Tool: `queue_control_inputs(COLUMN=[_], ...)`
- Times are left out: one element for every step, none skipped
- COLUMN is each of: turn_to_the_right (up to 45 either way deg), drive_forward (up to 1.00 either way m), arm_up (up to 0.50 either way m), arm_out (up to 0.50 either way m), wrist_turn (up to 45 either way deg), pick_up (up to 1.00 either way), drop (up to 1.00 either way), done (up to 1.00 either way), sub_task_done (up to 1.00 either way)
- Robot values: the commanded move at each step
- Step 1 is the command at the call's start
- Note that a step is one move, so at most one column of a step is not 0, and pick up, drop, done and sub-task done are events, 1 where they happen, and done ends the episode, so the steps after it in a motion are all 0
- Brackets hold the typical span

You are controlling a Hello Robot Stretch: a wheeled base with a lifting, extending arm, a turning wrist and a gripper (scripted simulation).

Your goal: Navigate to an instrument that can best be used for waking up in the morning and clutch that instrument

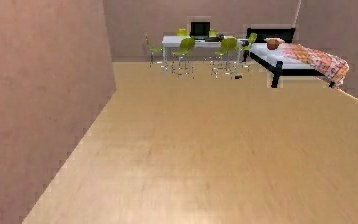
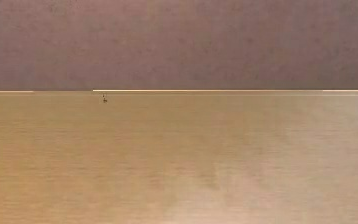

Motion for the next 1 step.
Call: queue_control_inputs(turn_to_the_right=[0.0], drive_forward=[1.0], arm_up=[0.0], arm_out=[0.0], wrist_turn=[0.0], pick_up=[0.0], drop=[0.0], done=[0.0], sub_task_done=[0.0])
